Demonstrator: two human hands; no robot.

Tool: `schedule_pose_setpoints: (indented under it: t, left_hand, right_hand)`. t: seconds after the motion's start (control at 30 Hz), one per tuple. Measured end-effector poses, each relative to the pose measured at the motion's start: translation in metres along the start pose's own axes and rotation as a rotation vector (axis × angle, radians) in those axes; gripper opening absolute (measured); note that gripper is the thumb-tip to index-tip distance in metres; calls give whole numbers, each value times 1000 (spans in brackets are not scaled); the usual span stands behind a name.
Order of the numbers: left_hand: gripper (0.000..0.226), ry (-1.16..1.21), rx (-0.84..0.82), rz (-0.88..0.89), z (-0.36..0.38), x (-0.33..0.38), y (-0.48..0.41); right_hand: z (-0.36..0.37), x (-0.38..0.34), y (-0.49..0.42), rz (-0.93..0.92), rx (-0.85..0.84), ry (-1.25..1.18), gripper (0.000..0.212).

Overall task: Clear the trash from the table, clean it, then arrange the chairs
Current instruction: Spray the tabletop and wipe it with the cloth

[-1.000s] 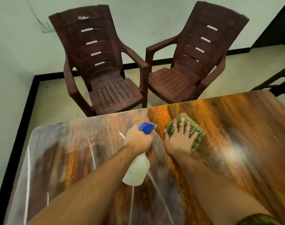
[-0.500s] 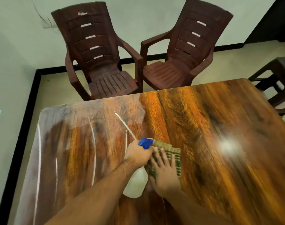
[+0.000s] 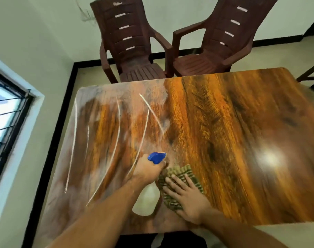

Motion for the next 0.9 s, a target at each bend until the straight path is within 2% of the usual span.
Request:
schedule_pose_setpoints:
  t: [0.03,0.07,0.17,0.2,0.23,0.27,0.33,0.37,0.4,0.43,0.47,0.5,0.57,0.6,0.63,0.67,0.7,0.77,0.83,0.87,0.9]
  left_hand:
    - [28,-19,-9,1,-1,-3,11]
    - [29,-37,-20,6,-3,-6,16]
    - [21,-108,-61,46,-9,-17,30]
    - [17,-116,-65,45,-11,-21,34]
    - [14,-130,-64,45,-14,-24,35]
    - [15,-146,-59,49,-15,-26,36]
    - [26,-181,-63,63,-20,-29,35]
    - [22,-186,-77,75,-23,-31,32]
    - [19,-199,-96,83,-26,-32,30]
    - [23,-207,-111,93,-29,-32,29]
    - [29,-221,-130,108,-36,-37,26]
    - [27,-249,-149,115,-42,-39,24]
    - [6,-255,-186,157,-56,-38,28]
    - [12,-251,-222,182,-64,-38,33]
    - [17,-239,-254,202,-74,-44,37]
    - [19,-252,-293,217,-90,-48,43]
    - [17,-255,-285,209,-93,-54,46]
    - [28,-236,-277,206,-116,-62,54]
    - [31,-225,-318,221,-139,-67,60]
    - [29,-219,-351,226,-152,-73,62]
    - [29,-226,-366,233,-162,-77,64]
  right_hand:
    - [5,10,12,-5,5,40,88]
    - [9,22,20,111,-21,19,87]
    - [1,23,22,922,-40,-270,76]
    - [-6,10,13,1067,-21,-360,76]
    - [-11,-7,2,1055,-25,-388,76]
    - [-13,-26,-8,851,-31,-361,77]
    - [-8,-53,-9,207,15,-150,80]
    - [-3,-47,0,8,26,-105,82]
    - [1,-35,8,-53,24,-96,84]
    - [5,-21,11,28,35,-75,85]
    - [7,-13,12,263,42,-92,83]
    - [7,-9,14,608,16,-159,78]
    - [-12,-26,10,1356,-61,-391,71]
    - [-25,-47,-1,1580,-124,-505,72]
    - [-35,-73,-19,1650,-187,-593,74]
    - [-48,-106,-41,1607,-196,-603,77]
    - [-49,-129,-55,1458,-143,-578,78]
    - [-56,-173,-72,1129,-86,-502,80]
    - [-58,-174,-64,865,-120,-401,78]
    - [-54,-173,-57,864,-193,-410,77]
    - [-51,-171,-48,970,-237,-430,76]
Point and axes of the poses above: each hand's wrist, its own y-axis away from the middle knuckle, its own z-axis out of the palm, x = y × z, the point moved 3 cm from there along -y, towards the middle knuckle, and after that the axes turned 8 degrees about y, right-handed, at the moved point
